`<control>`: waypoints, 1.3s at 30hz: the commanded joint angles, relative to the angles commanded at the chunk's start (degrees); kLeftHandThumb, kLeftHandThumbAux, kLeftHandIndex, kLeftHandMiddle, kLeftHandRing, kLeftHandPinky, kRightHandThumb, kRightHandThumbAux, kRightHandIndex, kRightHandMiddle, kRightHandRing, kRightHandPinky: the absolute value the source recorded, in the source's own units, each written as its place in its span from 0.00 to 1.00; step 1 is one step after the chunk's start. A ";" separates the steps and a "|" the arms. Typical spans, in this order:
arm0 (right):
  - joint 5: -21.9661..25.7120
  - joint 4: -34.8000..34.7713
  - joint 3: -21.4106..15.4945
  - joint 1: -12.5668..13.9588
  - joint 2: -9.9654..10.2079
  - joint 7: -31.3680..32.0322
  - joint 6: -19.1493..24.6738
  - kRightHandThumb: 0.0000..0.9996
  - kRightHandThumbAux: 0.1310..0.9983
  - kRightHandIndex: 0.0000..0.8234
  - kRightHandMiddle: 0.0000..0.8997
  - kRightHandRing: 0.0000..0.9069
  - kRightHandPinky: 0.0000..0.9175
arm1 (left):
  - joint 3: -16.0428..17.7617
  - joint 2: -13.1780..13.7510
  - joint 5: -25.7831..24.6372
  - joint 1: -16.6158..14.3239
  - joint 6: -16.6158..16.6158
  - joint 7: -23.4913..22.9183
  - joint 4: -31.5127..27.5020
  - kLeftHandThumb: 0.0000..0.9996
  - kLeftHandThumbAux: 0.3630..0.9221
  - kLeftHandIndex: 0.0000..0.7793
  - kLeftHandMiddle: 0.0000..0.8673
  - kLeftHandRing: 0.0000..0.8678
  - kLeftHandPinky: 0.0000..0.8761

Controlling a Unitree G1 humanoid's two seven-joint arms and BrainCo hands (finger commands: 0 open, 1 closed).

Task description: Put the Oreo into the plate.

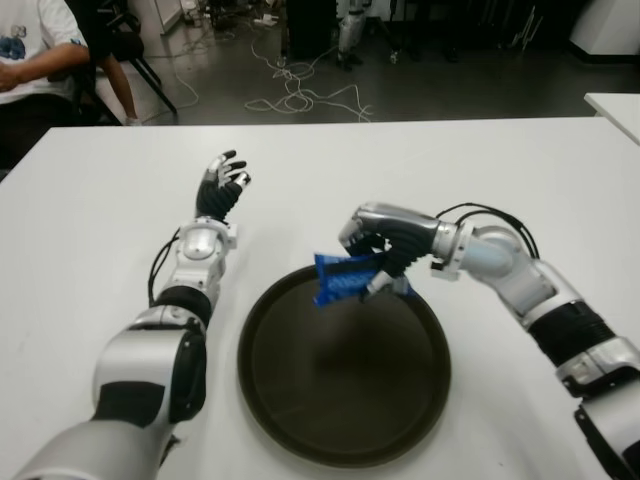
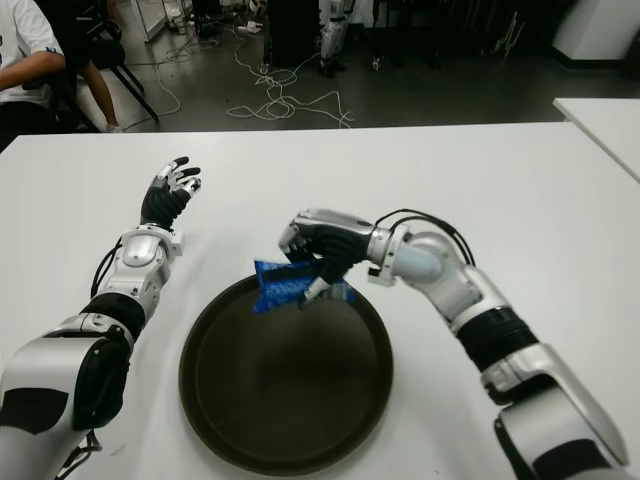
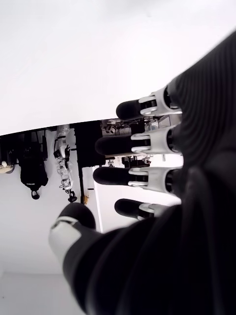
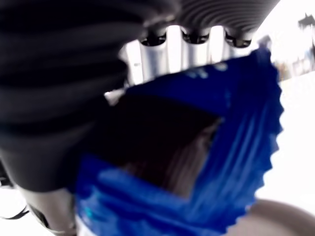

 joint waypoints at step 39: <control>-6.49 -2.29 -5.99 3.23 2.77 -4.70 0.38 0.00 0.70 0.00 0.00 0.00 0.00 | -0.54 0.12 0.62 -0.04 -0.09 0.73 -0.07 0.11 0.48 0.19 0.26 0.19 0.14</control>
